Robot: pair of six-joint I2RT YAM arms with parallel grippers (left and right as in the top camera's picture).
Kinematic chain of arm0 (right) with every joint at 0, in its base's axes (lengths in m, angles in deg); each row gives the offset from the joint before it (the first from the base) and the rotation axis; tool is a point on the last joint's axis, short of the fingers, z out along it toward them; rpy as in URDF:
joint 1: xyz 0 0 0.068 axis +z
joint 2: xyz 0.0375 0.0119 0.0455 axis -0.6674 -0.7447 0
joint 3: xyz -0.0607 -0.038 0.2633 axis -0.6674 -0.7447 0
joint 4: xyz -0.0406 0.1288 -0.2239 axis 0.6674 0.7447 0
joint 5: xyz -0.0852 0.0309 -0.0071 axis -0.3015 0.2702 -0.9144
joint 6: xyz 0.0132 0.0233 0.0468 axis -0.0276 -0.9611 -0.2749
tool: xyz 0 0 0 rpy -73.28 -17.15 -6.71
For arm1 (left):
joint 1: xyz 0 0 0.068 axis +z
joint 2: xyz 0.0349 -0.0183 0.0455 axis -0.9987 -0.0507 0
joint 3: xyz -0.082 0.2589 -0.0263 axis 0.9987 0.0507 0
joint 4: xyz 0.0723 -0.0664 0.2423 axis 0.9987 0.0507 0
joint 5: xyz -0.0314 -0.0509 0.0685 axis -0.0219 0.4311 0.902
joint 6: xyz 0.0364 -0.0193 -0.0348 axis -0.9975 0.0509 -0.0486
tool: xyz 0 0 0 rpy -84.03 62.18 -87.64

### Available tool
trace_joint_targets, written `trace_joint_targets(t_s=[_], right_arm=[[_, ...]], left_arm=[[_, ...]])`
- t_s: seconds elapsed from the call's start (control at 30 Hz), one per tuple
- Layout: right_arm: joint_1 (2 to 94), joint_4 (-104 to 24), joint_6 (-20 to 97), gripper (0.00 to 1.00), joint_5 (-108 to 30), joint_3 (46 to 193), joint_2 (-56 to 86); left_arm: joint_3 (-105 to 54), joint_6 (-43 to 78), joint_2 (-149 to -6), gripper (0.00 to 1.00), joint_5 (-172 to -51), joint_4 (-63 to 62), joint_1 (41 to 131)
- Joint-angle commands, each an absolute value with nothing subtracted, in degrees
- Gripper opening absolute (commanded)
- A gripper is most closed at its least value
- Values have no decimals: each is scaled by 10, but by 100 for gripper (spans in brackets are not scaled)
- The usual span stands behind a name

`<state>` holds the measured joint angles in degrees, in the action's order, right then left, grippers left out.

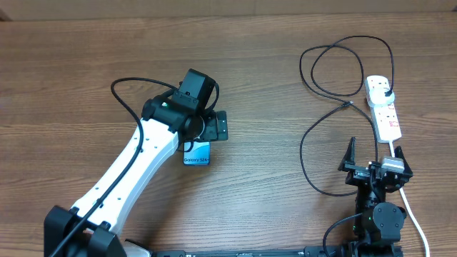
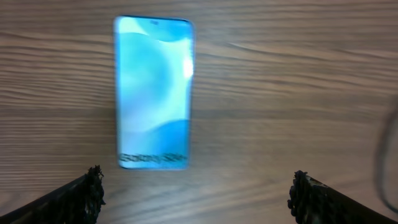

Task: Plug charger to phone and switch on socket
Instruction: 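Move the left gripper forward over the Galaxy S24 phone, then lower the left gripper onto the phone's top edge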

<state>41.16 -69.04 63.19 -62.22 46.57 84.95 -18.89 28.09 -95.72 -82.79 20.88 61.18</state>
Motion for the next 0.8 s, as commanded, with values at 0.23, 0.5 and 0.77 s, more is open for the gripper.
trace_joint_targets(t_s=[0.23,0.5,0.77], right_arm=[[414,-694,636,100,-622,460,855],[414,-694,636,100,-622,460,855],[414,-694,636,100,-622,460,855]], left_arm=[[-199,170,-1082,100,-752,203,609],[-199,170,-1136,100,-770,165,627],[-198,170,-1152,99,-770,138,638]])
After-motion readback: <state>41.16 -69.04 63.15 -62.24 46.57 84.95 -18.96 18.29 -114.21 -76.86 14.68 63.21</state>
